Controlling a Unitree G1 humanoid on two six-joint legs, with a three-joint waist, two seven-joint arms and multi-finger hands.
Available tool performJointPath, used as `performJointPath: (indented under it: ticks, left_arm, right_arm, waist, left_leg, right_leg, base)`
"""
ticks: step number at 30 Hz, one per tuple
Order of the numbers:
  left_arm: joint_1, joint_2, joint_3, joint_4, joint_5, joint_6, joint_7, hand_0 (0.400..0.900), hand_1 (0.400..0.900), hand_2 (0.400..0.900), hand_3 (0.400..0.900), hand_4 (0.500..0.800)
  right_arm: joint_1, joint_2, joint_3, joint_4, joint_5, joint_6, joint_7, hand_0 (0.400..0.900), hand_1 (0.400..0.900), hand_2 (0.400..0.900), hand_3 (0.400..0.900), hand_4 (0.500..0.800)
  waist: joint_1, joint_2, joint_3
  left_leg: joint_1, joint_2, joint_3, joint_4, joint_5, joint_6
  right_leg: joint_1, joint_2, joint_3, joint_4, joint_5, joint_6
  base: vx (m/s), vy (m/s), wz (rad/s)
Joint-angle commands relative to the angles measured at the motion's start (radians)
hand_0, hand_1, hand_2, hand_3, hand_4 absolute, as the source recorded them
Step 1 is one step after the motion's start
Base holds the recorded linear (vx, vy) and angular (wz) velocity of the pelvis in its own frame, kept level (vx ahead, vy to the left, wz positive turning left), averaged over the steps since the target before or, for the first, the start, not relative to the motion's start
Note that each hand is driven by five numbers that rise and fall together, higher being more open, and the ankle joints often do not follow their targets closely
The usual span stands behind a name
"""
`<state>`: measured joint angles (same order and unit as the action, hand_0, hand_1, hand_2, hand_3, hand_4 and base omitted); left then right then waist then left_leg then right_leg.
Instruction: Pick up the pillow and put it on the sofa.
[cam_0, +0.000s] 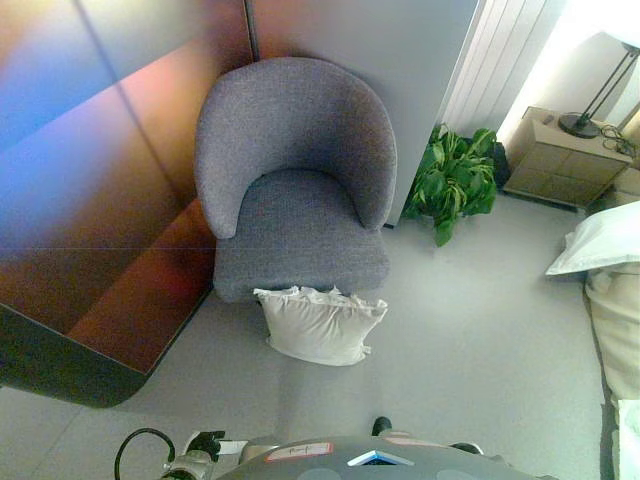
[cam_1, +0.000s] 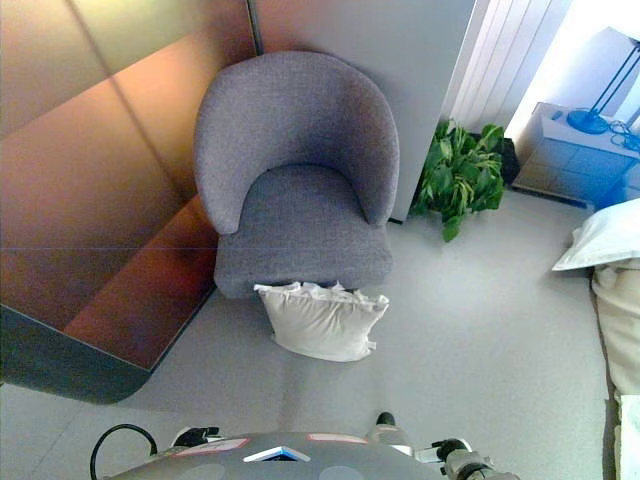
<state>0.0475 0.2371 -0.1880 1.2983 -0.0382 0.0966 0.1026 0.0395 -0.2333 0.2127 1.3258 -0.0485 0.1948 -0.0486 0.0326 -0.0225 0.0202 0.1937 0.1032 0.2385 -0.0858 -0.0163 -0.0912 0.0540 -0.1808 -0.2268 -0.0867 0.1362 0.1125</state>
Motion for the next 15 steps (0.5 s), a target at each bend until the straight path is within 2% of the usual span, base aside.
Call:
performJointPath:
  ticks: [1, 5, 8, 15]
  left_arm:
    - [-0.066, 0.003, 0.013, 0.053, -0.008, -0.017, 0.020, 0.900, 0.900, 0.900, 0.900, 0.800]
    - [-0.072, 0.000, 0.009, 0.050, -0.016, -0.016, 0.001, 0.900, 0.900, 0.900, 0.900, 0.800]
    - [-0.064, -0.003, 0.009, 0.055, -0.008, -0.027, 0.002, 0.900, 0.900, 0.900, 0.900, 0.800]
    - [-0.056, 0.004, 0.008, 0.052, -0.002, -0.018, 0.001, 0.900, 0.900, 0.900, 0.900, 0.800]
  right_arm:
    - [-0.089, -0.005, 0.031, 0.037, -0.014, 0.006, -0.006, 0.900, 0.900, 0.900, 0.900, 0.800]
    - [-0.093, -0.009, 0.032, 0.032, -0.007, 0.007, -0.007, 0.900, 0.900, 0.900, 0.900, 0.800]
    - [-0.093, -0.007, 0.032, 0.035, -0.006, 0.009, -0.011, 0.900, 0.900, 0.900, 0.900, 0.800]
    - [-0.086, -0.007, 0.031, 0.038, -0.018, 0.005, -0.018, 0.900, 0.900, 0.900, 0.900, 0.800]
  waist:
    - [0.001, 0.015, 0.045]
    - [0.003, 0.017, 0.054]
    - [0.004, 0.017, 0.054]
    - [0.004, 0.015, 0.047]
  left_leg:
    - [-0.041, -0.025, 0.018, -0.001, 0.046, 0.043]
    - [-0.044, -0.027, 0.014, -0.001, 0.045, 0.045]
    - [-0.043, -0.028, 0.011, -0.001, 0.044, 0.046]
    - [-0.038, -0.029, 0.008, -0.001, 0.039, 0.046]
  right_leg:
    - [0.080, 0.010, -0.041, 0.026, -0.051, 0.003]
    - [0.075, 0.009, -0.042, 0.028, -0.053, 0.003]
    - [0.077, 0.008, -0.041, 0.026, -0.052, 0.004]
    - [0.086, 0.011, -0.039, 0.019, -0.050, 0.004]
  base:
    - [0.00, 0.000, 0.00]
    - [0.00, 0.000, 0.00]
    - [0.00, 0.000, 0.00]
    - [0.00, -0.003, 0.00]
